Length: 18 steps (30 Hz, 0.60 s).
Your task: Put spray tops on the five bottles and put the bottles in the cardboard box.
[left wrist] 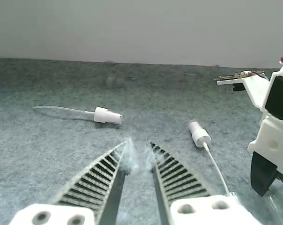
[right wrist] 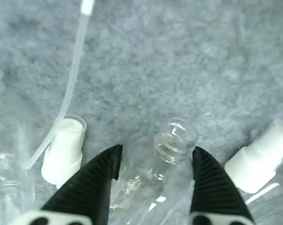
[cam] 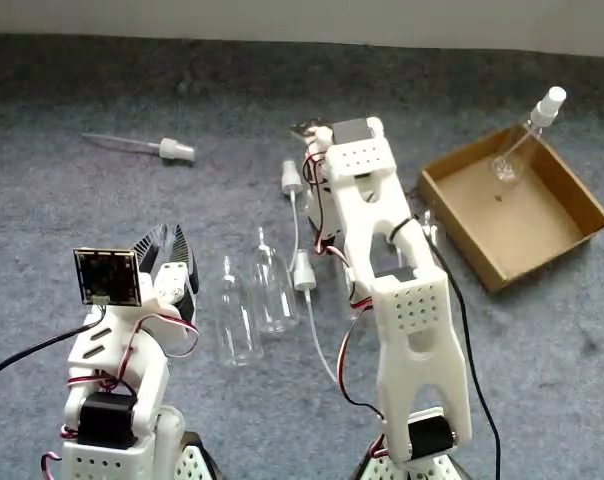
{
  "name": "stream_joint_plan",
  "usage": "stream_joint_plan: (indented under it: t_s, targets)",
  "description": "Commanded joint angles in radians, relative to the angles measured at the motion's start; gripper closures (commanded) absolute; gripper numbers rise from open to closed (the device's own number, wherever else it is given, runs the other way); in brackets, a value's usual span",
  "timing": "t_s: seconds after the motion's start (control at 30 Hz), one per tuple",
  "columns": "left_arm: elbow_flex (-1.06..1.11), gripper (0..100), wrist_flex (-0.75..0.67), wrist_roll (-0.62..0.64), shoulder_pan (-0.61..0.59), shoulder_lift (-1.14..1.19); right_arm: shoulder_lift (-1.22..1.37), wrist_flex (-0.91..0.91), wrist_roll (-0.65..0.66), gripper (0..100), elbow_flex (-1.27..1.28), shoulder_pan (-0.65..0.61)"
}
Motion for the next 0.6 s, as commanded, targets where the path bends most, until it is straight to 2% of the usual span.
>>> stream_joint_plan:
  t_s: [0.0,0.57]
  targets:
    - [-0.007,97,-0.005,-0.008,0.019,-0.004,-0.036,0.021,-0.009,86.1,-0.064,0.021]
    - [-0.007,97,-0.005,-0.008,0.019,-0.004,-0.381,0.021,-0.003,86.1,-0.056,0.041]
